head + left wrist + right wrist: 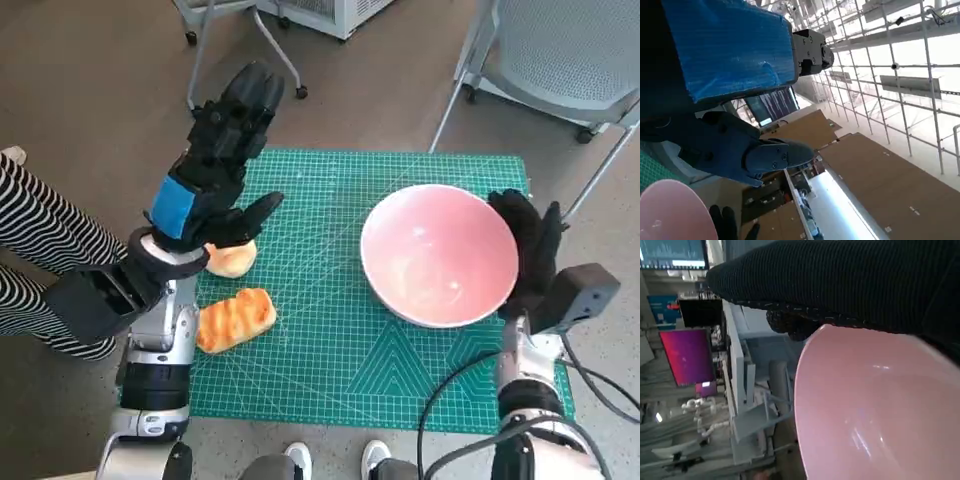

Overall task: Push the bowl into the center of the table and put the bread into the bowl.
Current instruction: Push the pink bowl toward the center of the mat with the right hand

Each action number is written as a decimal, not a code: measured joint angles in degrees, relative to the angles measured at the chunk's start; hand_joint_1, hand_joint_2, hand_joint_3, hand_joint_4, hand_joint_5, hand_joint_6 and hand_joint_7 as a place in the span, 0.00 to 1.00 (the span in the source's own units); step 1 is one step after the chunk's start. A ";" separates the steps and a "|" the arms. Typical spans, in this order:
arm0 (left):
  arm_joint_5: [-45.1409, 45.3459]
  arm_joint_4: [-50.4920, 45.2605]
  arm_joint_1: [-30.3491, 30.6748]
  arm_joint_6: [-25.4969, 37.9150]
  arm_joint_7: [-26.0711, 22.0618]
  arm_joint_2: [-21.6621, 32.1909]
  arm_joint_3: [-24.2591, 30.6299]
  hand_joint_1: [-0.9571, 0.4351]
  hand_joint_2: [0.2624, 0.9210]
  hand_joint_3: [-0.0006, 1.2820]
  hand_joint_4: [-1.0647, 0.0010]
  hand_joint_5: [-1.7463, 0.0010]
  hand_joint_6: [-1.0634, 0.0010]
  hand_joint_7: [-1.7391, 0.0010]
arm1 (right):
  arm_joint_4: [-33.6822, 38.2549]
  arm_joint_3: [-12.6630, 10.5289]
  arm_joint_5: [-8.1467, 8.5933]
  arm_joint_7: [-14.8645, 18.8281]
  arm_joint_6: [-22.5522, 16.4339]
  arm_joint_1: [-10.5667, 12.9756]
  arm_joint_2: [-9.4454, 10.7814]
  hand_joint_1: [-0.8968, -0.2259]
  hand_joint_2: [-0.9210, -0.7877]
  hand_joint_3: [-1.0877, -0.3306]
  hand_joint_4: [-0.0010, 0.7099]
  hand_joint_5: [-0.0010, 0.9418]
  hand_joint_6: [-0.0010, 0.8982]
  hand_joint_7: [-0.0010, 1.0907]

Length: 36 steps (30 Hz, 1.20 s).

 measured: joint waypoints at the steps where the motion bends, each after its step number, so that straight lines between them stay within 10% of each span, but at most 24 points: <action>1: 0.00 0.00 0.03 0.00 0.01 0.00 0.00 0.33 1.00 0.30 0.99 1.00 1.00 0.87 | 0.00 0.05 0.00 0.12 0.00 -0.09 0.22 0.39 0.00 0.44 0.17 0.01 0.04 0.37; 36: 0.00 0.13 0.52 -0.06 0.33 0.11 0.35 0.33 1.00 0.30 1.00 1.00 1.00 0.88 | -0.12 1.84 0.05 1.40 1.71 -4.25 5.35 0.44 0.00 0.41 0.16 0.00 0.01 0.40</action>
